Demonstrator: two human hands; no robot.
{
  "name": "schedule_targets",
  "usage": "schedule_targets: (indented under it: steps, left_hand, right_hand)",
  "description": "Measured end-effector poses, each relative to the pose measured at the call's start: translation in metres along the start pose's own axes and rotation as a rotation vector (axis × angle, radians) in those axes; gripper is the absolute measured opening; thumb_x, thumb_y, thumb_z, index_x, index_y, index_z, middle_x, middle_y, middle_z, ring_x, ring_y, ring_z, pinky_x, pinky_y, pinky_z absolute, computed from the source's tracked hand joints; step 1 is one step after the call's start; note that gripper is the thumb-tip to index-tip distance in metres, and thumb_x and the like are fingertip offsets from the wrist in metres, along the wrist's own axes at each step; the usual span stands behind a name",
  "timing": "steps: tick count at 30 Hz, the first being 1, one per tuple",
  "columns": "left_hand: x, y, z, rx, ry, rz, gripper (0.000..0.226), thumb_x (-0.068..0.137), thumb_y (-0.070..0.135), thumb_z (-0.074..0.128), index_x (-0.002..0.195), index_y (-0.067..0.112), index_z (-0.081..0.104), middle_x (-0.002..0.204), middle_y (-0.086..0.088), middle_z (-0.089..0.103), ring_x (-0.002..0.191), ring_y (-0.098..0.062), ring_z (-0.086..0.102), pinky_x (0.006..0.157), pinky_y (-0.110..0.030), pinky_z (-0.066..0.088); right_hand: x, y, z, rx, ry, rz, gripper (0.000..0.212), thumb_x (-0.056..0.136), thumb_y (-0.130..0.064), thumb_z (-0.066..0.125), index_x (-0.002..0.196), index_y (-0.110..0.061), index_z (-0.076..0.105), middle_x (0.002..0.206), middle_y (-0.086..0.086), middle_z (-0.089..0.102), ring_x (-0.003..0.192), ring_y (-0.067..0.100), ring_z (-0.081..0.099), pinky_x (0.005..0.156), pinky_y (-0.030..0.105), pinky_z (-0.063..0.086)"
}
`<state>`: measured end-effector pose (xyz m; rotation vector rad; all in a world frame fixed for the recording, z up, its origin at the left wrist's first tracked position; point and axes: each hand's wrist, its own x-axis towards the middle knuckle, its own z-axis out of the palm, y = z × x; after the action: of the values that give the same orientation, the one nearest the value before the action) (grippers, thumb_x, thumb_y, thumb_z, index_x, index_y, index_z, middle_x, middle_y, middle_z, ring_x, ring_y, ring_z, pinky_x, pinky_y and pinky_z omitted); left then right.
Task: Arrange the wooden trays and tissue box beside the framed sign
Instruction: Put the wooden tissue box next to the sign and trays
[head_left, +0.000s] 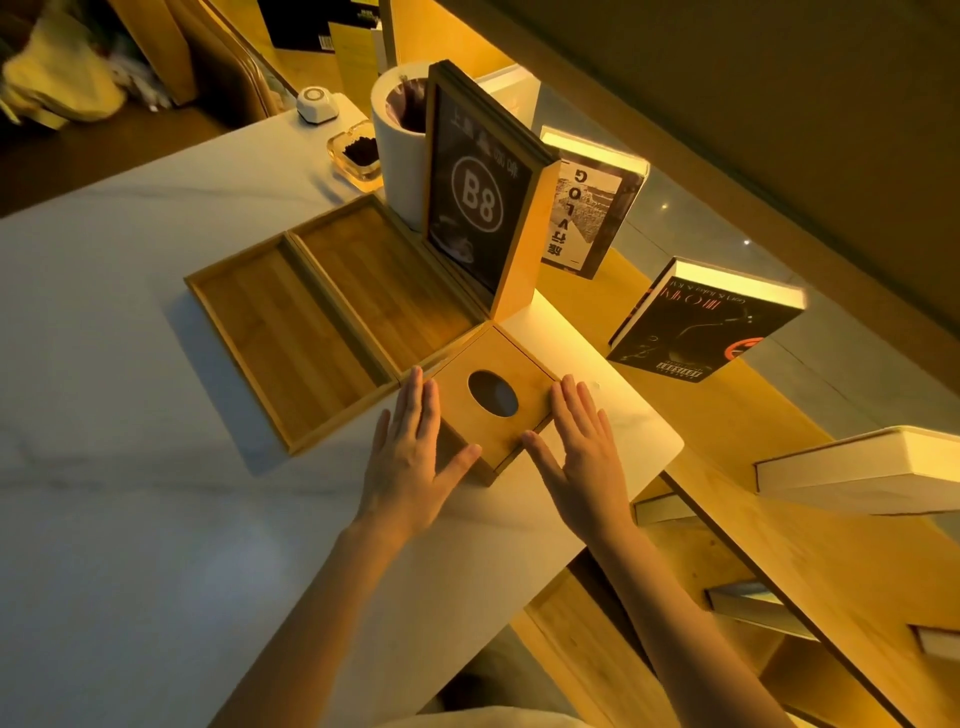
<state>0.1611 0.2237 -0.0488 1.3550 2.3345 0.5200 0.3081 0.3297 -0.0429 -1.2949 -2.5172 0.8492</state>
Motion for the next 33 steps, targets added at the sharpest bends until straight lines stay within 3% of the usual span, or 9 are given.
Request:
schedule_targets:
  steps: [7, 12, 16, 28, 33]
  left_hand:
    - [0.005, -0.006, -0.003, -0.035, -0.028, 0.036, 0.091, 0.061, 0.083, 0.0, 0.13, 0.029, -0.022, 0.142, 0.008, -0.029, 0.137, -0.011, -0.015, 0.112, -0.034, 0.003]
    - [-0.001, -0.004, -0.009, 0.032, -0.02, 0.048, 0.086, 0.065, 0.077, -0.005, 0.131, 0.025, -0.022, 0.143, 0.005, -0.026, 0.135, -0.013, -0.02, 0.113, -0.037, -0.003]
    - [-0.016, 0.005, -0.004, 0.068, -0.039, 0.045, 0.079, 0.07, 0.072, -0.005, 0.131, 0.025, -0.022, 0.145, 0.002, -0.025, 0.135, -0.014, -0.022, 0.109, -0.033, -0.01]
    - [0.02, 0.01, -0.001, 0.143, -0.075, 0.108, 0.076, 0.069, 0.069, -0.013, 0.13, 0.026, -0.026, 0.145, 0.003, -0.025, 0.139, -0.017, -0.014, 0.11, -0.033, -0.005]
    - [0.046, 0.019, 0.0, 0.151, -0.077, 0.154, 0.069, 0.079, 0.062, 0.004, 0.131, 0.024, -0.022, 0.144, 0.002, -0.023, 0.141, -0.017, -0.011, 0.115, -0.039, -0.001]
  right_hand:
    - [-0.004, -0.007, 0.005, -0.013, 0.032, 0.049, 0.069, 0.087, -0.053, 0.032, 0.144, -0.022, 0.007, 0.156, -0.002, 0.004, 0.136, 0.008, -0.012, 0.113, 0.035, -0.004]
    - [-0.011, -0.015, 0.003, -0.19, 0.045, 0.033, 0.073, 0.085, -0.063, 0.014, 0.144, -0.022, -0.001, 0.153, -0.004, -0.005, 0.136, 0.011, -0.016, 0.112, 0.035, -0.009]
    - [-0.027, -0.021, 0.017, -0.215, -0.02, 0.03, 0.075, 0.081, -0.067, 0.01, 0.14, -0.026, -0.013, 0.149, -0.006, -0.017, 0.138, 0.016, -0.021, 0.112, 0.035, -0.011]
    - [0.001, -0.007, 0.011, -0.247, 0.022, 0.058, 0.077, 0.08, -0.068, 0.009, 0.141, -0.025, -0.009, 0.15, -0.006, -0.013, 0.139, 0.016, -0.017, 0.113, 0.036, -0.009]
    - [0.021, 0.003, 0.001, -0.236, 0.053, 0.053, 0.079, 0.081, -0.067, 0.011, 0.144, -0.02, 0.0, 0.151, -0.004, -0.008, 0.14, 0.015, -0.011, 0.114, 0.038, -0.006]
